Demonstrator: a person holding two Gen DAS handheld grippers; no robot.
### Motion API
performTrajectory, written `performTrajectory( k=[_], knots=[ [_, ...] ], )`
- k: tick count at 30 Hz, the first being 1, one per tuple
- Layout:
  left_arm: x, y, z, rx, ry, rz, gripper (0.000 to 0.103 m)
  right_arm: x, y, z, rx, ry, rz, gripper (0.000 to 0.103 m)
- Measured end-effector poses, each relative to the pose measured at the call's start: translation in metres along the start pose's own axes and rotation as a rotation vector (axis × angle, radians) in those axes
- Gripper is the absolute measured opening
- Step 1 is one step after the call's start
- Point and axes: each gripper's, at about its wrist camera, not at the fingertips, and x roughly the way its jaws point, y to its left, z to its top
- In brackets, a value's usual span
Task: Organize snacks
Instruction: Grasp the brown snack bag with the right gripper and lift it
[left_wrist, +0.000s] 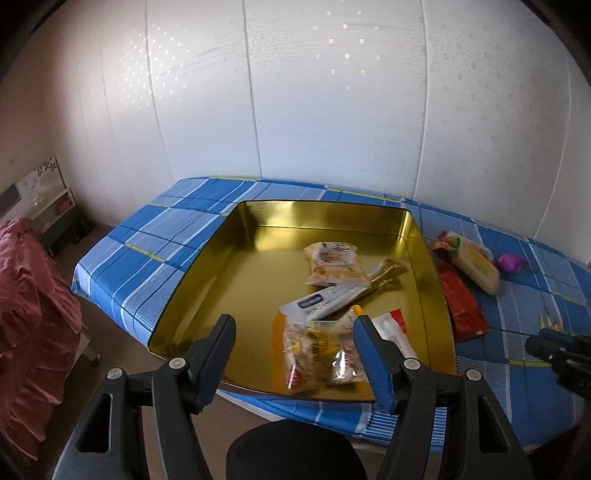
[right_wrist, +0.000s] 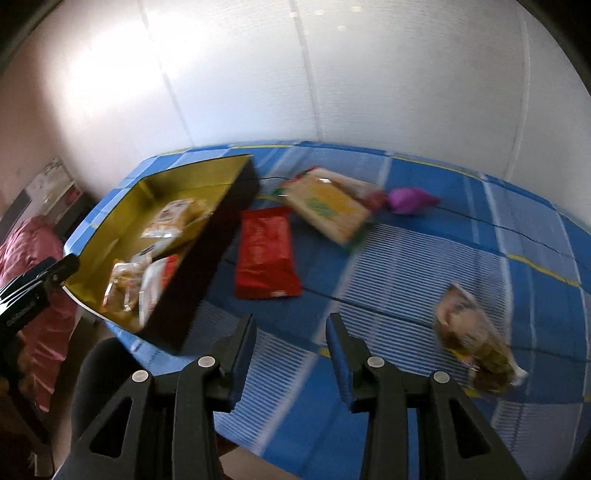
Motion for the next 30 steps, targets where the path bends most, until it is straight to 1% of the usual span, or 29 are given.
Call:
performTrajectory(
  k=[7, 15, 25, 30],
  knots=[
    [-0.005, -0.013, -0.001, 0.042, -0.005, -0.019, 0.067, -0.011, -0.034, -0.011, 0.065, -0.022, -0.074, 0.040],
    [-0.005, -0.025, -0.001, 0.075, 0.003, -0.041, 0.067, -0.020, -0.061, -0.024, 0.102, -0.045, -0.141, 0.041],
    [-0.005, -0.046, 0.003, 0.122, 0.013, -0.094, 0.067, -0.021, -0.091, -0.044, 0.141, -0.046, -0.178, 0.042],
    [-0.004, -0.058, 0.004, 0.144, 0.026, -0.115, 0.067, -0.024, -0.095, -0.050, 0.130, -0.085, -0.150, 0.045]
  ],
)
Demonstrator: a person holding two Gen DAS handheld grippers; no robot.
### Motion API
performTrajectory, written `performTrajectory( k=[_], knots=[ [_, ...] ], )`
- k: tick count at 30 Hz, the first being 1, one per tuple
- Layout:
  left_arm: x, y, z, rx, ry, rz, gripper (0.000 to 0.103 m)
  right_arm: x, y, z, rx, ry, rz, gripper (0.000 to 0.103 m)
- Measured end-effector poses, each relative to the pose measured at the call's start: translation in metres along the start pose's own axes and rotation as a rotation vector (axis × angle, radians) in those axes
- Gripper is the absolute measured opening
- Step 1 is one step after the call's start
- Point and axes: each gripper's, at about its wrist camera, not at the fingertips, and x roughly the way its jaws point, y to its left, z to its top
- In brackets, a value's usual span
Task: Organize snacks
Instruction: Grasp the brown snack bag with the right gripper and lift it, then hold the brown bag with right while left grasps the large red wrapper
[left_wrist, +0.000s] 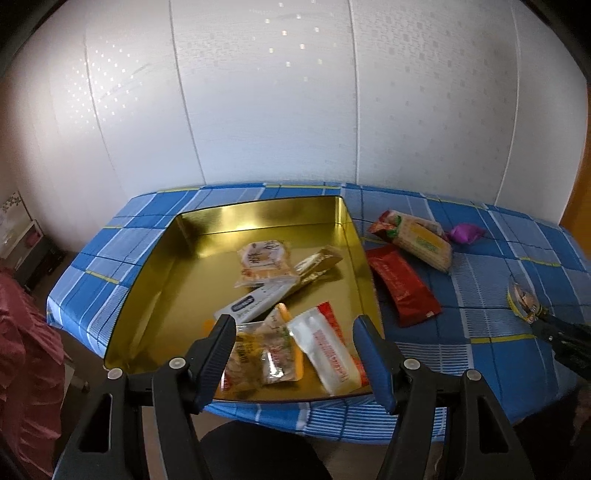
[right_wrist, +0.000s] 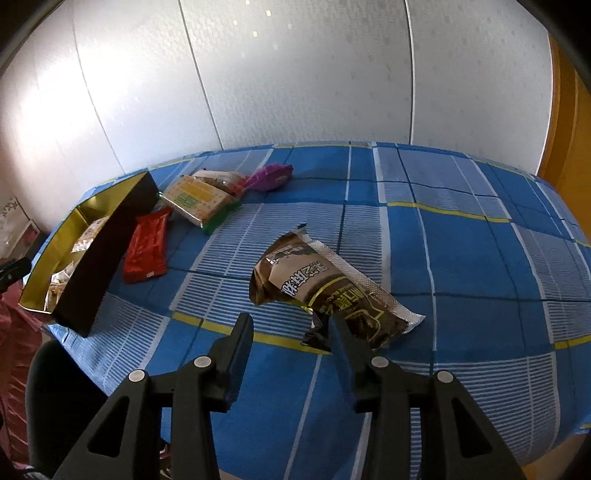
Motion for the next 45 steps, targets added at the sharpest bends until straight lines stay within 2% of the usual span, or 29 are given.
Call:
performTrajectory(
  k=[6, 14, 25, 30, 36, 41, 43, 45],
  knots=[
    [0.005, -0.013, 0.004, 0.019, 0.025, -0.041, 0.067, -0.001, -0.001, -0.005, 0.000, -0.040, 0.023, 0.045],
    [0.016, -0.036, 0.021, 0.003, 0.080, -0.217, 0.067, 0.006, -0.011, -0.009, 0.039, -0.042, 0.005, 0.045],
    [0.051, -0.088, 0.033, 0.047, 0.188, -0.294, 0.066, 0.007, -0.013, -0.009, 0.058, -0.060, 0.013, 0.046],
    [0.070, -0.106, 0.039, 0.034, 0.231, -0.291, 0.067, 0.007, -0.014, -0.010, 0.067, -0.063, 0.020, 0.046],
    [0.104, -0.114, 0.045, -0.039, 0.313, -0.280, 0.068, 0.006, -0.017, -0.009, 0.083, -0.066, 0.033, 0.046],
    [0.129, -0.121, 0.046, -0.070, 0.351, -0.192, 0.070, 0.007, -0.018, -0.010, 0.095, -0.065, 0.045, 0.047],
    [0.133, -0.126, 0.048, -0.063, 0.340, -0.147, 0.074, 0.006, -0.019, -0.010, 0.100, -0.066, 0.050, 0.047],
    [0.137, -0.130, 0.050, -0.072, 0.343, -0.139, 0.078, 0.007, -0.019, -0.009, 0.105, -0.065, 0.054, 0.047]
  ],
)
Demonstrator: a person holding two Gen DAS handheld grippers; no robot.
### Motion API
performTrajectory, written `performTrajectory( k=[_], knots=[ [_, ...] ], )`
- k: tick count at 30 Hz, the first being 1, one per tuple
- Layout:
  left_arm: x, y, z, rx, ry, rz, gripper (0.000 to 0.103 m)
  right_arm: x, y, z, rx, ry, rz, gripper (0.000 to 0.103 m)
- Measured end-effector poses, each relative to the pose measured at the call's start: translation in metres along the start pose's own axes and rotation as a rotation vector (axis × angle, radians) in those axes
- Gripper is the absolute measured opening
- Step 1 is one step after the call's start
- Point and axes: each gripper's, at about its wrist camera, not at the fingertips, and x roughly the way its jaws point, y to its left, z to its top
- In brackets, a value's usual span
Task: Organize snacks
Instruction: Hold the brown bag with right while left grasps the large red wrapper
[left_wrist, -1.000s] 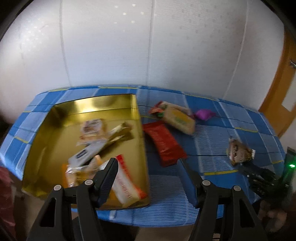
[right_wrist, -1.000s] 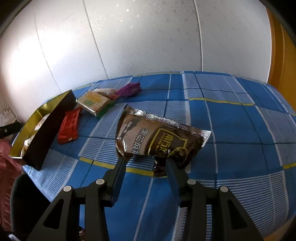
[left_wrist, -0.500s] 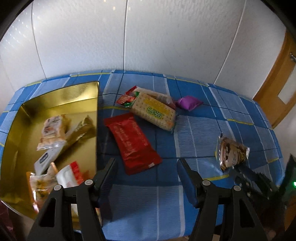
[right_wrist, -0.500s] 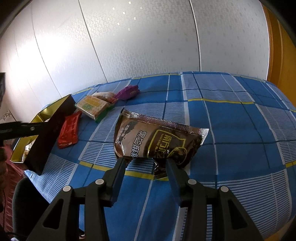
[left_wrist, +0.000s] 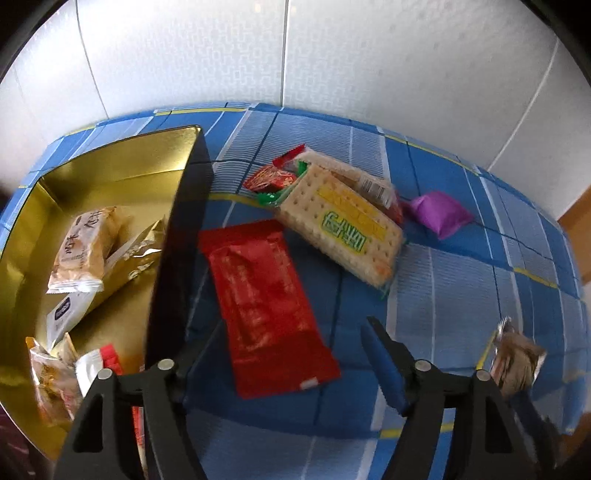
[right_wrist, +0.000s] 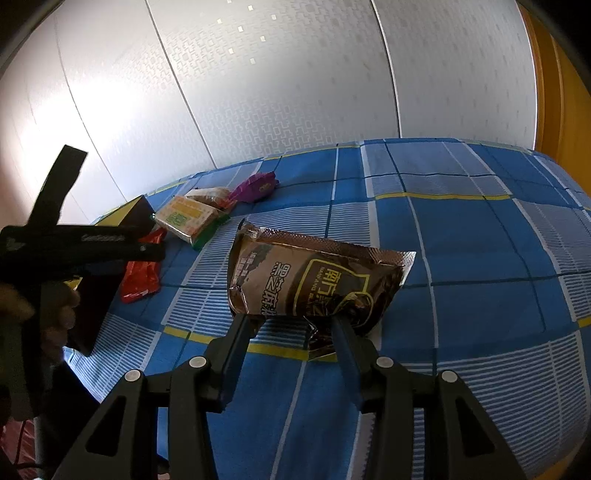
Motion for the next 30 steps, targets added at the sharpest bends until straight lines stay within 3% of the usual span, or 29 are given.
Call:
performTrajectory(
  k=[4, 10, 12, 16, 22, 28, 30],
  knots=[
    [0.011, -0.022, -0.001, 0.093, -0.017, 0.050, 0.081, 0.001, -0.001, 0.000, 0.003, 0.001, 0.000, 0.047],
    [-0.004, -0.051, -0.029, 0.250, -0.060, -0.097, 0.081, 0.001, -0.003, 0.000, 0.020, -0.003, -0.005, 0.047],
    [-0.010, -0.048, -0.035, 0.244, -0.064, -0.154, 0.081, 0.001, -0.003, -0.001, 0.016, -0.002, -0.009, 0.047],
    [-0.023, -0.017, -0.035, 0.120, -0.062, -0.232, 0.081, 0.001, -0.003, 0.000, 0.021, -0.003, -0.009, 0.047],
    [-0.032, 0.012, -0.033, 0.047, -0.051, -0.193, 0.080, 0.000, -0.003, 0.000, 0.030, -0.005, -0.002, 0.047],
    [-0.021, -0.004, -0.028, 0.130, -0.077, -0.062, 0.080, -0.002, -0.007, 0.000, 0.048, -0.014, 0.012, 0.047],
    [-0.018, -0.004, -0.028, 0.120, -0.063, -0.050, 0.080, -0.003, -0.008, 0.000, 0.056, -0.016, 0.014, 0.047]
  ],
)
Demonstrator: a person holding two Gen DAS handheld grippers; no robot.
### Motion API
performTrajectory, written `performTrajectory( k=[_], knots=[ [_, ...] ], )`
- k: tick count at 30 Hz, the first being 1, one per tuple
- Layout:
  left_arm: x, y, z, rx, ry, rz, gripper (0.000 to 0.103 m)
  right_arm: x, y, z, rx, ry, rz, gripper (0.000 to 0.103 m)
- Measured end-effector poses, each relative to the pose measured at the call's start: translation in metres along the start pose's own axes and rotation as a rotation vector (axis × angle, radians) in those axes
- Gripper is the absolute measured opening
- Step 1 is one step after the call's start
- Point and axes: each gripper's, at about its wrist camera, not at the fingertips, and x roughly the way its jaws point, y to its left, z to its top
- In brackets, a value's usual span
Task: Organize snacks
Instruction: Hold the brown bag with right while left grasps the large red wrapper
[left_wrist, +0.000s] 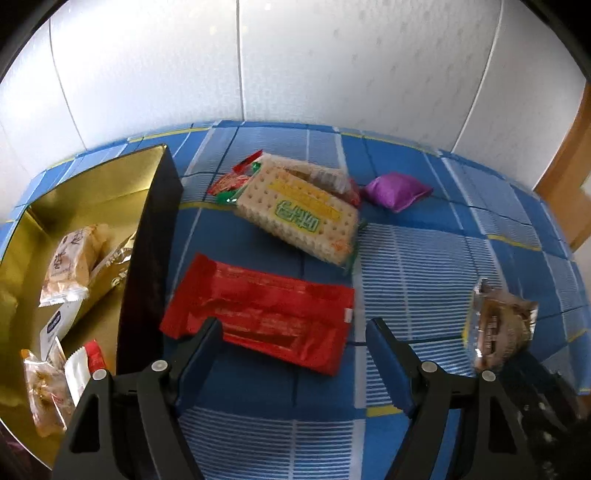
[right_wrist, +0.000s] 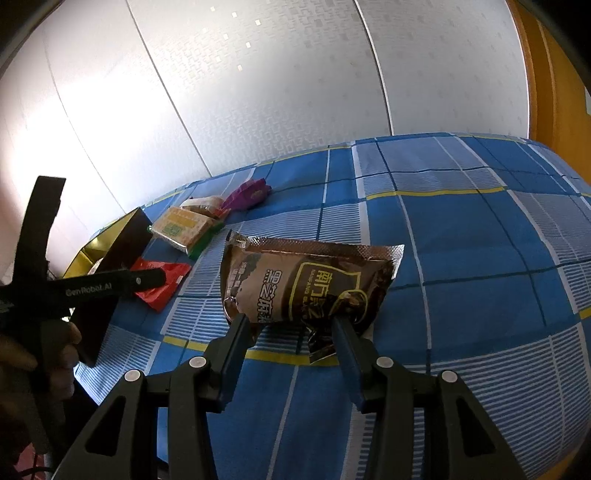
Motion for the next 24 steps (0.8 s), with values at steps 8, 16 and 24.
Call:
performTrajectory(
  k=[8, 16, 24],
  knots=[
    [-0.017, 0.004, -0.004, -0.059, 0.048, -0.138, 0.080, 0.000, 0.000, 0.000, 0.010, 0.000, 0.005, 0.047],
    [-0.002, 0.017, -0.006, -0.240, 0.152, -0.149, 0.085, -0.002, -0.005, 0.000, 0.054, -0.009, 0.025, 0.047],
    [0.022, 0.020, 0.022, -0.411, 0.147, -0.002, 0.087, -0.002, -0.012, 0.001, 0.096, -0.004, 0.055, 0.047]
  ],
)
